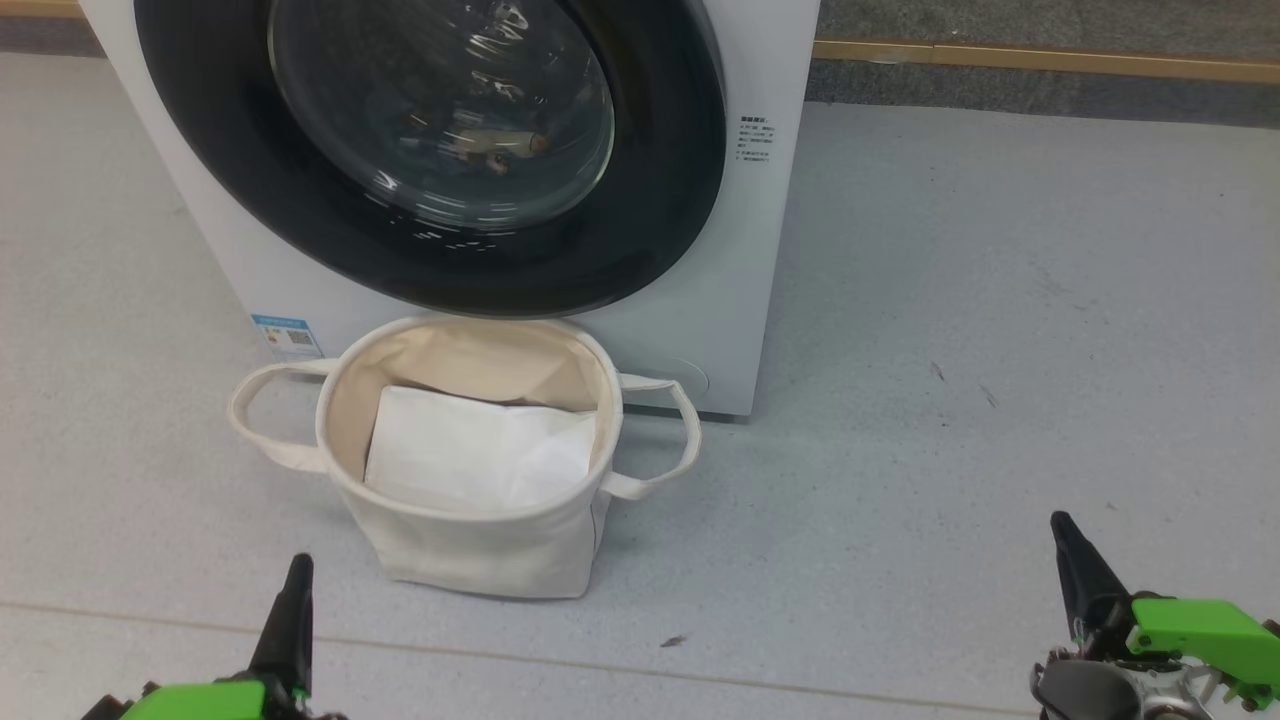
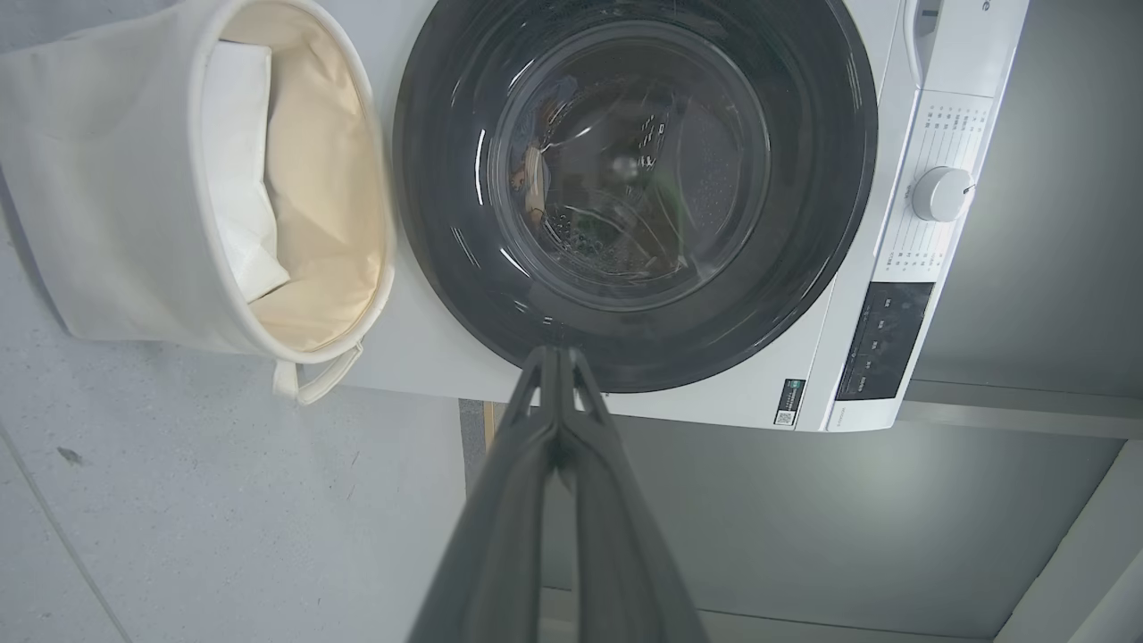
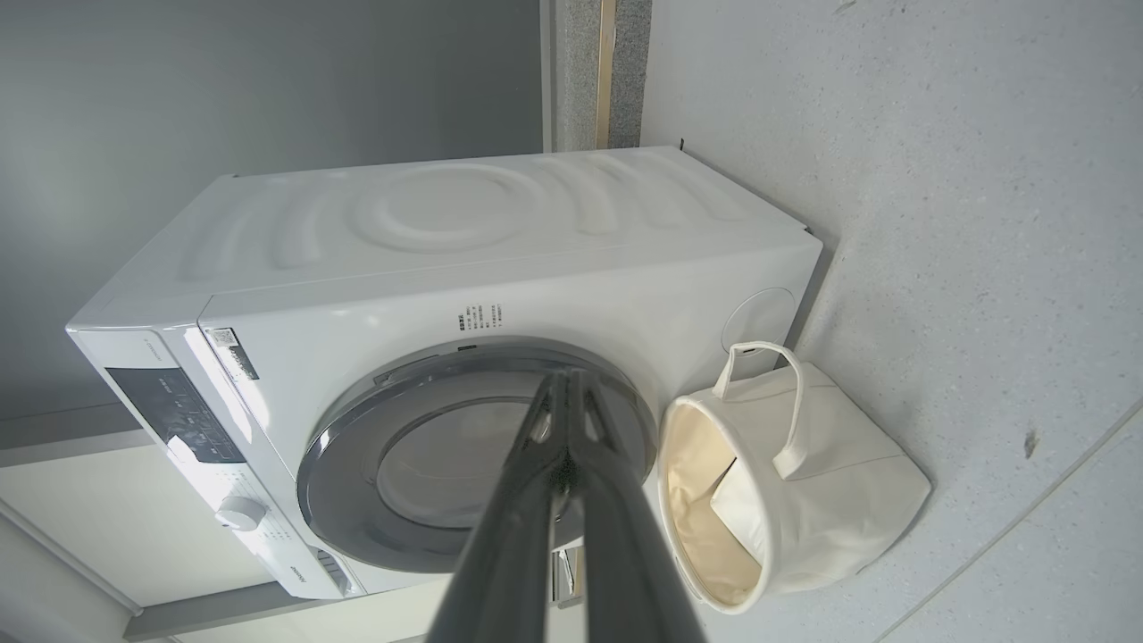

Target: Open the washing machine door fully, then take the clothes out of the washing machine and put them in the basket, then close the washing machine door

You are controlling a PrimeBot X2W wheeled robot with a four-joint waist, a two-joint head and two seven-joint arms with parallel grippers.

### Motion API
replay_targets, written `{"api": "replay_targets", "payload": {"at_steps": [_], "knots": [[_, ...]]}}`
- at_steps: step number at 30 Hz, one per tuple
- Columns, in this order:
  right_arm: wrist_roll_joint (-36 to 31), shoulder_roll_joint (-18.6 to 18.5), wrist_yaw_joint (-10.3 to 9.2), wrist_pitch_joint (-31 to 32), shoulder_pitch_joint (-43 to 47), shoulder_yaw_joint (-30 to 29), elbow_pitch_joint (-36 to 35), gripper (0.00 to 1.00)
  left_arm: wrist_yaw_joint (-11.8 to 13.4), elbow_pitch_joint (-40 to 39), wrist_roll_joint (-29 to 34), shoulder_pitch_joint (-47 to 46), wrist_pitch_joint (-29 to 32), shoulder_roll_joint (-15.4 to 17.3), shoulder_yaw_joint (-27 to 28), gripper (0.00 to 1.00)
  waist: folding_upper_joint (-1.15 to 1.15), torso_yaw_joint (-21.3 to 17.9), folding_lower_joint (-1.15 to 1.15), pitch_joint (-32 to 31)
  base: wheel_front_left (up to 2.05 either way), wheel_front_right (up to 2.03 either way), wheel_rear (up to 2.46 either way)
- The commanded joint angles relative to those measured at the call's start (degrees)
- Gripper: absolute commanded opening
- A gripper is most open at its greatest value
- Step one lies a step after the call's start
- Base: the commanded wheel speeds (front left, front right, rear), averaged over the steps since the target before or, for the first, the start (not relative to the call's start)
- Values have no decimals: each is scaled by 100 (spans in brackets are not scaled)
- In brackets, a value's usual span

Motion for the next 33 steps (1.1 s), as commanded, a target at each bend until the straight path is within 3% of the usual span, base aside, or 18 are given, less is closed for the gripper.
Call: {"api": "replay_targets", "payload": {"at_steps": [1,26,27,33], "knots": [[34,-32,1,41,-84,111,-216,0,9,-211,16,-257,43,28,192,0,0,0,0,0,0,0,0],[34,-32,1,41,-84,111,-216,0,9,-211,16,-257,43,28,192,0,0,0,0,0,0,0,0],[0,1,0,-1,-1,2,7,100,0,7,0,0,-1,0,0,100,0,0,0,0,0,0,0],[3,43,1,-31,200,35,530,100,0,515,7,252,-25,-23,-7,100,0,4,0,10,0,0,0]]}}
